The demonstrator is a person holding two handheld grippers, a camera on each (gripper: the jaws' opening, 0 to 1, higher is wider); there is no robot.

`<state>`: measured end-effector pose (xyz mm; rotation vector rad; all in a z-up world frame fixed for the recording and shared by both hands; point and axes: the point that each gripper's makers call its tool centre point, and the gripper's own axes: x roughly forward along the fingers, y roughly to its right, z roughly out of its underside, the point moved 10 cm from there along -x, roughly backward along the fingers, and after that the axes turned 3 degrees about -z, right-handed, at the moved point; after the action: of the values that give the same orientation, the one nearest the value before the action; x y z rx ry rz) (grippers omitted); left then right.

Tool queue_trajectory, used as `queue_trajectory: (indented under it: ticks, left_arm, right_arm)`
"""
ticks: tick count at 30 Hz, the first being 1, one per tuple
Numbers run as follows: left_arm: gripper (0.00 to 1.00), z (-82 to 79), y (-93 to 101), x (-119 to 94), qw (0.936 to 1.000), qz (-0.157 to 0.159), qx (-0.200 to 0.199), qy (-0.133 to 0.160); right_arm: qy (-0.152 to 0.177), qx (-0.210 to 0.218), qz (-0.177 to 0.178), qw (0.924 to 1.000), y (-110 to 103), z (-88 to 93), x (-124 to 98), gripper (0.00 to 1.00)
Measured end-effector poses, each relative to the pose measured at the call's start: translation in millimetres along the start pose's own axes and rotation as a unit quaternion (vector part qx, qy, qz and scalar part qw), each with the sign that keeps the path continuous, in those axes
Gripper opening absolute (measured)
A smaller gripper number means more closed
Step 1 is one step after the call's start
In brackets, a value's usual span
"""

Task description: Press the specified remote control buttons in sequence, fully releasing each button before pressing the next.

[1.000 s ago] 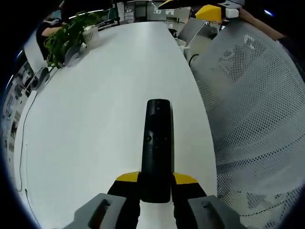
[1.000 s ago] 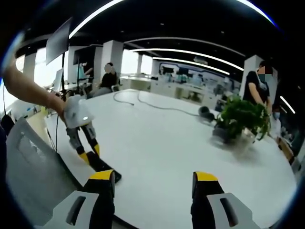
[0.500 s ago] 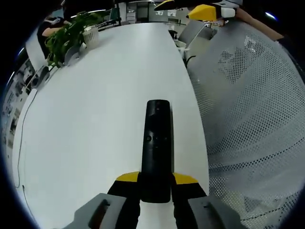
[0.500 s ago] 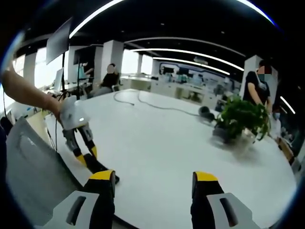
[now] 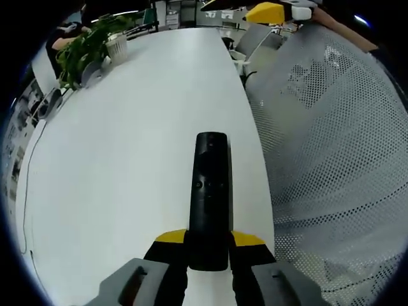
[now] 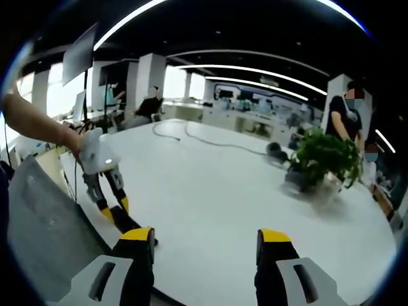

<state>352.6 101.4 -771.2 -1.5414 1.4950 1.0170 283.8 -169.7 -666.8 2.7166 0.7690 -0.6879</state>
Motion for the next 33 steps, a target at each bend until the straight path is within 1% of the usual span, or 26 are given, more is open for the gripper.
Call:
queue_trajectory:
  ticks: [18, 26, 33]
  left_arm:
    - [0.25, -0.9, 11.9, 0, 0.9999, 0.011, 0.008, -0.005]
    - [0.24, -0.4, 19.0, 0, 0.9999, 0.010, 0.010, -0.003]
    - [0.25, -2.1, 21.2, 1, 0.9999, 0.009, 0.006, -0.009]
  right_arm:
    - [-0.004, -0.004, -0.004, 1.0000, -1, 0.4, 1, 0.62]
    - [-0.006, -0.005, -0.006, 1.0000, -1, 0.9, 1, 0.62]
    - [-0.010, -0.009, -0.009, 0.9999, -2, 1.3, 2, 0.61]
